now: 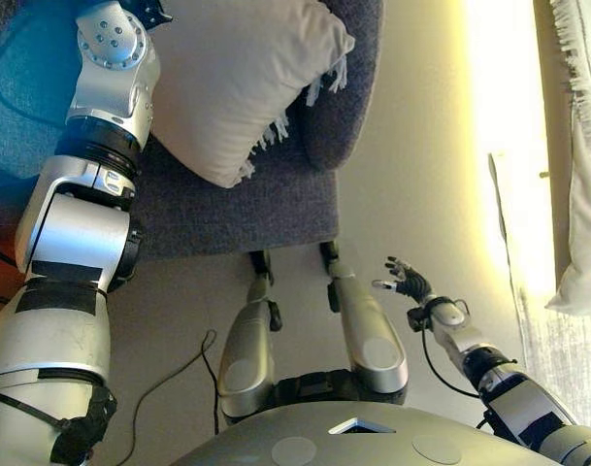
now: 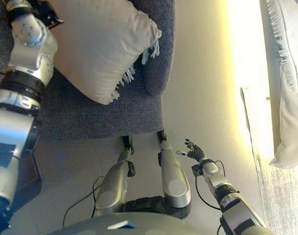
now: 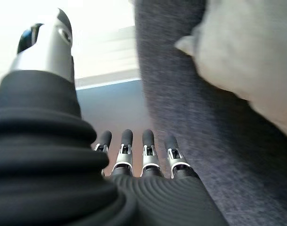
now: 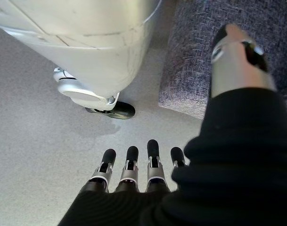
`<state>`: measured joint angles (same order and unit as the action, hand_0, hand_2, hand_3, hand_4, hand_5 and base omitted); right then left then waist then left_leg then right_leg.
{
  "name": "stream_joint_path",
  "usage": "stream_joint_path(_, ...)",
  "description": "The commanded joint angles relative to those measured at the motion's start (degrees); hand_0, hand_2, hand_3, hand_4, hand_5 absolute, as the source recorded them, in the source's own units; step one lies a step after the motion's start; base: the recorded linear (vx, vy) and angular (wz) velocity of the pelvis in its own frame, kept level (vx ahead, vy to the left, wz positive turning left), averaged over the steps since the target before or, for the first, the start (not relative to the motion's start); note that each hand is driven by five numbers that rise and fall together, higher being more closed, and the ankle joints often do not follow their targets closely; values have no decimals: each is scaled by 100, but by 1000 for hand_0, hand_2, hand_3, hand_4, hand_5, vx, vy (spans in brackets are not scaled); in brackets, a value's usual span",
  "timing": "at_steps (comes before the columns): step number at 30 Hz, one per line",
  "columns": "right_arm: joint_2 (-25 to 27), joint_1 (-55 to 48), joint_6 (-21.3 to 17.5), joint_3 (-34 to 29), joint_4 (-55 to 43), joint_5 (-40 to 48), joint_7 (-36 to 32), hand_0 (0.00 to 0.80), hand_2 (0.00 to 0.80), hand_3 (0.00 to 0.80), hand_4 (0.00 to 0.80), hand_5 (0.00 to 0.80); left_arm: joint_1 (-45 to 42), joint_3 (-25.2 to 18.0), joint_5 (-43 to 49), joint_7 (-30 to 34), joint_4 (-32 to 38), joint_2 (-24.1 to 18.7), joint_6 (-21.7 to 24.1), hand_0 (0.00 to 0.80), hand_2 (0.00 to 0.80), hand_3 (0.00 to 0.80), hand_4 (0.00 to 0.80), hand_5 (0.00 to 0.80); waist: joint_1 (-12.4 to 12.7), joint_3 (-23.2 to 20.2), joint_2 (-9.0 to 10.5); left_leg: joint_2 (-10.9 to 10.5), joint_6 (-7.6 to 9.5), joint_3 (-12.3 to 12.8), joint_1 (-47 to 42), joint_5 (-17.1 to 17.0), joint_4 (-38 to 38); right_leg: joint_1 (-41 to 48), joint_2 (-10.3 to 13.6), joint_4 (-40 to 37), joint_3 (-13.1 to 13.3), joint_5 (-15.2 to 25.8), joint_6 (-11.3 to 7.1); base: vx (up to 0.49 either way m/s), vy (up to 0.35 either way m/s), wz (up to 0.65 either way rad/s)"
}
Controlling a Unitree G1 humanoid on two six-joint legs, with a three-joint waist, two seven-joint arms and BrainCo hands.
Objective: Pick up the cushion and take it to the sofa
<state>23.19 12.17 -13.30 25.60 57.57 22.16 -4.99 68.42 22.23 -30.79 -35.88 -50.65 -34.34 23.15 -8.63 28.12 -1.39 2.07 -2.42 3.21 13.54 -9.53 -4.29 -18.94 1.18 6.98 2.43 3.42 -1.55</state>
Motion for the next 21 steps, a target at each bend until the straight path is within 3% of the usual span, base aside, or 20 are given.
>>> stream_joint_path(1,-26,-342,-216,-296,129,43,-120,0,0,0,0,0,-703,-680,-320,155,46,-262,384,0,0,0,0,0,130,-402,198,-252,-69,-102,-43,888,351,193,403,-506,11,-173,-404,44,-18,4)
stream_joint_path(5,-161,-554,-225,-586,324,-97,-145,0,0,0,0,0,-1951,-1298,-374,243,242,-91,337,0,0,0,0,0,272,-618,102,-292,-60,-165,-232,960,373,428,455,-496,-95,-264,-397,55,-16,9)
stream_joint_path(9,-354,-919,-179,-1045,483,-333,-131,0,0,0,0,0,-3792,-1837,-272,130,561,591,75,0,0,0,0,0,506,-921,17,-345,-29,-301,-565,1027,358,883,512,-572,-294,-335,-403,82,-32,18)
stream_joint_path(11,-429,-1066,-193,-1182,555,-434,-115,0,0,0,0,0,-4355,-1888,-198,-4,578,860,-175,0,0,0,0,0,583,-1033,-4,-357,-13,-368,-677,1045,365,1032,529,-590,-382,-348,-401,86,-38,23)
stream_joint_path(13,-519,-1226,-153,-1411,735,-573,-126,0,0,0,0,0,-5081,-2066,-327,4,297,1255,-392,0,0,0,0,0,712,-1256,-24,-371,4,-453,-838,1071,387,1270,543,-601,-511,-389,-393,146,-43,22)
stream_joint_path(19,-699,-1552,73,-1813,1050,-995,-146,0,0,0,0,0,-6173,-2391,-275,183,-825,1797,-1319,0,0,0,0,0,882,-1787,-49,-359,24,-553,-1329,1158,382,1876,516,-638,-716,-499,-351,181,-16,22)
stream_joint_path(21,-804,-1654,144,-1897,1117,-1101,-102,0,0,0,0,0,-6470,-2450,-146,498,-1275,1947,-1924,0,0,0,0,0,948,-1941,-16,-358,36,-577,-1507,1195,346,2077,507,-667,-768,-527,-346,134,-38,16)
